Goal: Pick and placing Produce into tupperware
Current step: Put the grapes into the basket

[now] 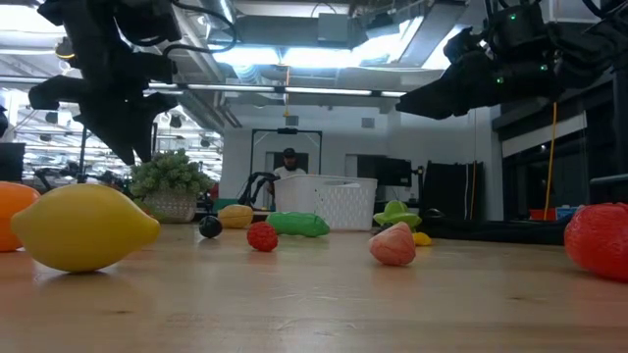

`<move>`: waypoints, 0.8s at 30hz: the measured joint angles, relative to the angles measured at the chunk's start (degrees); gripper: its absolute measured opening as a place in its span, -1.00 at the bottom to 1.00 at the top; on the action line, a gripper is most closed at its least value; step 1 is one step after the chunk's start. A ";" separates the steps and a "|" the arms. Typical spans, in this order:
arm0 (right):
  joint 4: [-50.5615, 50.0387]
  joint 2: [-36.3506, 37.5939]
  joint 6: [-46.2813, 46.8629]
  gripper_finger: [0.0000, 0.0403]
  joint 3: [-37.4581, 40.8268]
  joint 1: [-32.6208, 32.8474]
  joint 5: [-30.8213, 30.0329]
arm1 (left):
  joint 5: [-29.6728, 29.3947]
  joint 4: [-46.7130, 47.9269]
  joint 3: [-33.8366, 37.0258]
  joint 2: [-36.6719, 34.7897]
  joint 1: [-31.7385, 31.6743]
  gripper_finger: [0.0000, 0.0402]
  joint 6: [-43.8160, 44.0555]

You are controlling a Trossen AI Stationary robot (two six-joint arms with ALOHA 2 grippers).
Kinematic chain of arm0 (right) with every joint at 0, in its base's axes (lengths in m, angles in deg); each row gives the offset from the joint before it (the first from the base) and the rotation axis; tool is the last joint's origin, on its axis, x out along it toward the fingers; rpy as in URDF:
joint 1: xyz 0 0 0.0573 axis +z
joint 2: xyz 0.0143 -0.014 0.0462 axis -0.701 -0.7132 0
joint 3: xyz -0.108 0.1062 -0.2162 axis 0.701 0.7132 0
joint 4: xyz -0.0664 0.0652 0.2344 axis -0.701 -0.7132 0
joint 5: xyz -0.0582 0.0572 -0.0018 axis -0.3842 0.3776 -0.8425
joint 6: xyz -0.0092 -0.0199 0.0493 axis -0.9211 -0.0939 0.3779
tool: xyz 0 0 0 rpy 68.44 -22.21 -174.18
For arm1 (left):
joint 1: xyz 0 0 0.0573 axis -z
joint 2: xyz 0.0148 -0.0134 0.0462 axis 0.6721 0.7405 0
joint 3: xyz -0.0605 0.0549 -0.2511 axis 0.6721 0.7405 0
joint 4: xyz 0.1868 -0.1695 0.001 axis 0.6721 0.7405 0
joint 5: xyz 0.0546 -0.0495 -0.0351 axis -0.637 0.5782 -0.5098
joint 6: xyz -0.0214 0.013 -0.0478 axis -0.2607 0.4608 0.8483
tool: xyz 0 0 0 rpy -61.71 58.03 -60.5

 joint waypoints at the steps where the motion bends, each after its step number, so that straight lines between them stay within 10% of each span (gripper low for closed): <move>1: 0.02 0.00 0.00 0.34 0.00 0.00 0.00 | 0.00 0.09 0.00 0.00 0.00 -0.38 0.32; 13: 0.00 0.00 0.00 0.34 -0.02 0.00 0.04 | 0.00 3.15 0.02 0.00 0.00 -0.33 0.45; 24: 0.02 0.00 0.02 0.34 -0.02 0.00 0.04 | -0.06 3.19 0.02 0.00 0.00 0.29 0.21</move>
